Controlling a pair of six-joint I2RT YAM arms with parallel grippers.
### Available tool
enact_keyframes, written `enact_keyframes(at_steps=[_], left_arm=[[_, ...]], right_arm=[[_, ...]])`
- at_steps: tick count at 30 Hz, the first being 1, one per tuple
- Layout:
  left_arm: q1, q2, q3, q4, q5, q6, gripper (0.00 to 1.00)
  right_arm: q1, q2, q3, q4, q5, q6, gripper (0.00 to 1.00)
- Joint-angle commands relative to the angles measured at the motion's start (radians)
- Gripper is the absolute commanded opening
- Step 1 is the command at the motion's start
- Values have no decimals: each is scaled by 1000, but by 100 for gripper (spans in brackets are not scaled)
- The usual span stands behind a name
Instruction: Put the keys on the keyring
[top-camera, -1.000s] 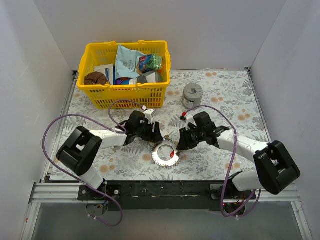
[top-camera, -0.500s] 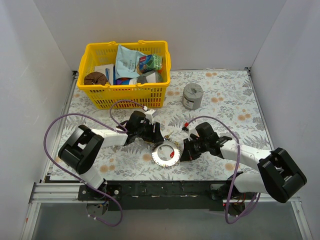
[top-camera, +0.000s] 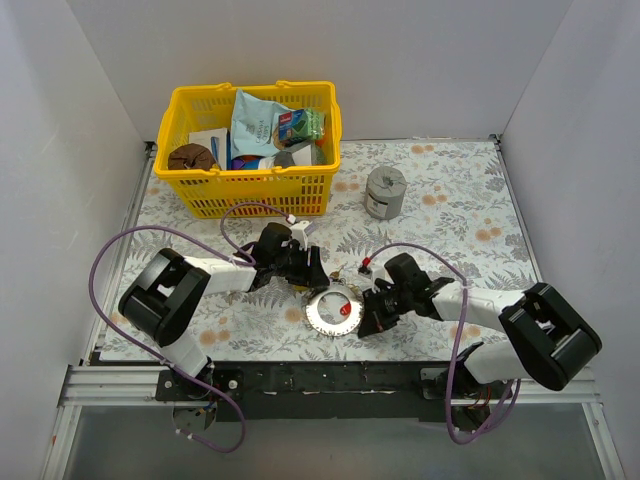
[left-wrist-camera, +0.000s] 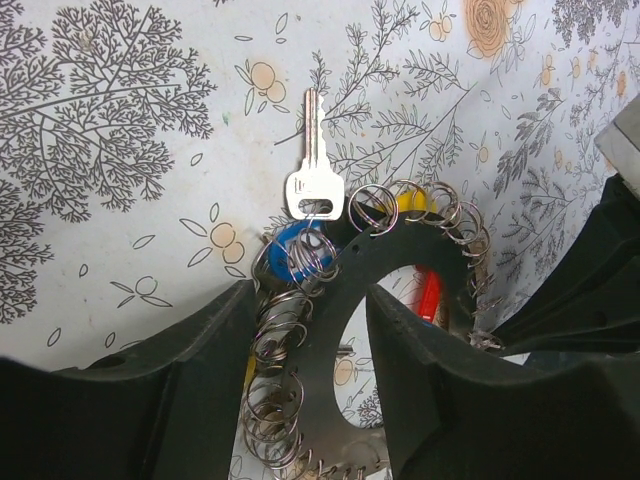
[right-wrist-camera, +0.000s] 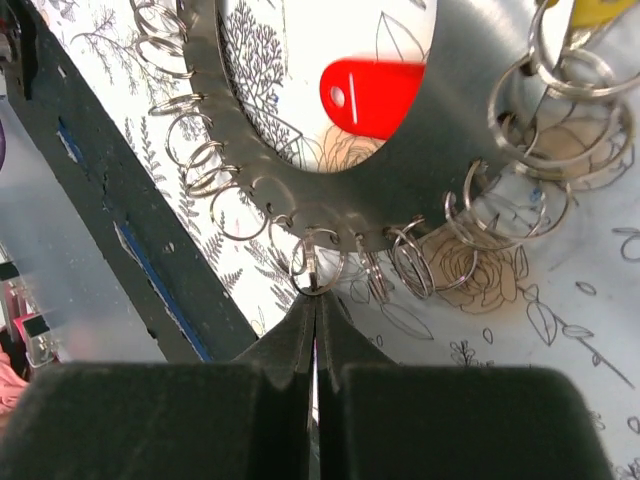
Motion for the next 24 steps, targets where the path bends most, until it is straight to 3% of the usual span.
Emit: enact_keyframes(at_steps=[1, 13, 24], left_arm=[[-5, -14, -14, -48, -4, -7, 48], [-3, -57, -25, -143, -59, -21, 48], [-5, -80, -19, -247, -121, -30, 48]], right_arm=[[8, 54, 58, 42, 40, 7, 1], [-12, 128, 179, 19, 123, -10, 1], [-49, 263, 320, 19, 107, -61, 1]])
